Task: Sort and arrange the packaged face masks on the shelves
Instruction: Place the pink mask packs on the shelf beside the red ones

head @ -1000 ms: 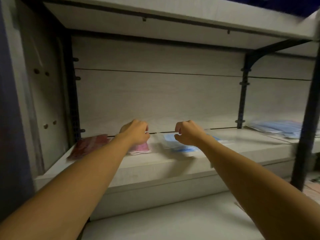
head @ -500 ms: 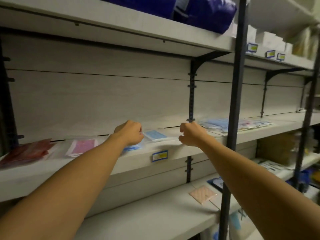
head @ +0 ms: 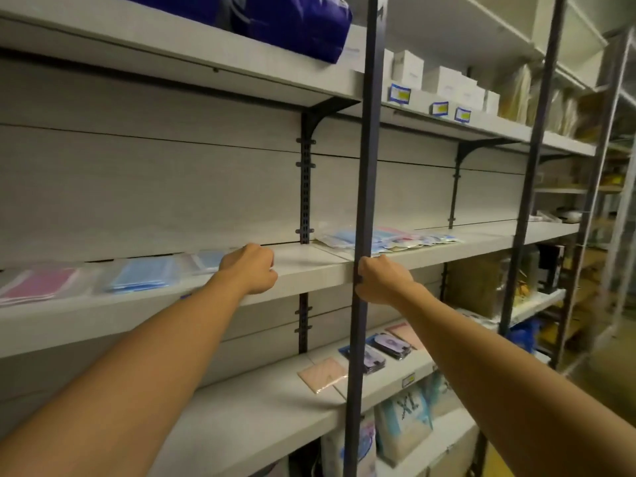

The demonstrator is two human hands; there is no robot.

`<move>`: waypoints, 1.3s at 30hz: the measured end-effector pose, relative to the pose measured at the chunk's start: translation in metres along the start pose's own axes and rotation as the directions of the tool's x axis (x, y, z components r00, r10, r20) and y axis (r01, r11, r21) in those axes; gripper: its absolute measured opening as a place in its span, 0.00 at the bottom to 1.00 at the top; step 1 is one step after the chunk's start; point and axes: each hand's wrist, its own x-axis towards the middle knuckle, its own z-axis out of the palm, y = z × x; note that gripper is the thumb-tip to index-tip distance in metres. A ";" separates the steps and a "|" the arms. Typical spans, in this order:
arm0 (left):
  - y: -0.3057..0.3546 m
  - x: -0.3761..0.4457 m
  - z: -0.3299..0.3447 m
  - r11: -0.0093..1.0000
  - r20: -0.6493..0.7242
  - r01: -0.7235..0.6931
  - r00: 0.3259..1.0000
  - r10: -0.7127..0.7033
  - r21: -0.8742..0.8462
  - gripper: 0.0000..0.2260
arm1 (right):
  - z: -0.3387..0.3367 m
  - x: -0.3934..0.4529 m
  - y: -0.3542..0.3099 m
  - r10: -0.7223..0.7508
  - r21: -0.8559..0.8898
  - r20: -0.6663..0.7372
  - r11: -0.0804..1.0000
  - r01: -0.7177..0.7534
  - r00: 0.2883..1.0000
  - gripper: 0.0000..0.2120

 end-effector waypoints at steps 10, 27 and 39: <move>0.121 0.042 0.022 0.991 0.005 -0.127 0.992 0.127 -0.052 0.10 | -0.006 -0.020 0.114 0.137 -0.018 0.050 0.990 -0.137 0.989 0.15; 0.122 0.141 0.052 0.994 -0.062 0.036 0.998 -0.030 0.101 0.09 | 0.031 0.089 0.233 0.193 -0.061 0.051 0.980 -0.190 0.980 0.09; 0.175 0.174 0.054 0.968 -0.047 0.128 0.992 -0.120 0.216 0.02 | 0.059 0.161 0.292 0.051 0.000 0.018 0.999 -0.051 0.999 0.11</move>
